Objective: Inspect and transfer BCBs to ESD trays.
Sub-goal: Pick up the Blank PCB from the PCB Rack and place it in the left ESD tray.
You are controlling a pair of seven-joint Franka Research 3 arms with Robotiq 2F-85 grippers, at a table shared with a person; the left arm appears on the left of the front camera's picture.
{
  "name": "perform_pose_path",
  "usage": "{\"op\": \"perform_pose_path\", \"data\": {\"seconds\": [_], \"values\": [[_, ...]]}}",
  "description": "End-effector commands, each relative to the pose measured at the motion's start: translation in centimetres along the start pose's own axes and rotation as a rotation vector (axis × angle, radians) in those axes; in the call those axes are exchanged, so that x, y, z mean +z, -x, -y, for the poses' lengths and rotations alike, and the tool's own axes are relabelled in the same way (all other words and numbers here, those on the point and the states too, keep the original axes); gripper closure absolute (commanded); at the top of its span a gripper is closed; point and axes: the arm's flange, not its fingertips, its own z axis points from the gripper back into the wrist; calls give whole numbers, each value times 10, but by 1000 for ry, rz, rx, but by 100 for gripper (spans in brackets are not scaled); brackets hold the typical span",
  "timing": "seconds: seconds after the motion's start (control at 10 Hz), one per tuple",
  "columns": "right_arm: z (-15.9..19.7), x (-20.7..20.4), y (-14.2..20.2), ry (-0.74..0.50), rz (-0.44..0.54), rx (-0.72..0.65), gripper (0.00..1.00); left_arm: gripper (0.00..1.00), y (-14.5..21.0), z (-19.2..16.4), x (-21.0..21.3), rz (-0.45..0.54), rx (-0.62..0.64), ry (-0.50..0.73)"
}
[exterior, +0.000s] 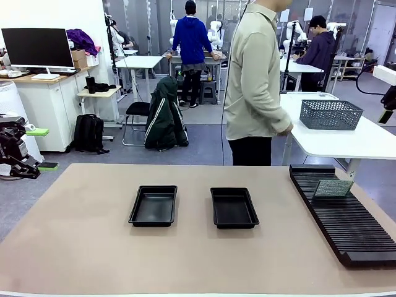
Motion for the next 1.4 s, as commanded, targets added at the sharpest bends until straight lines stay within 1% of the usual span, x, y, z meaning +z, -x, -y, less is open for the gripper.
{"op": "perform_pose_path", "data": {"seconds": [0.0, 0.1, 0.2, 0.8, 1.3], "values": [[-7, -3, 1, 59, 5, 26, 0, 0, 0, 0, 1, 5, -3, -1], [-8, -2, 1, 64, 6, 32, 0, 0, 0, 0, 1, 5, -3, -1], [-2, 2, 0, 23, -3, 2, 0, 0, 0, 0, 1, 5, -3, -1], [-4, 3, 1, 33, -3, 1, 0, 0, 0, 0, 1, 5, -3, -1], [18, -47, 2, 79, -18, 2, 0, 0, 0, 0, 1, 5, -3, -1]]}}
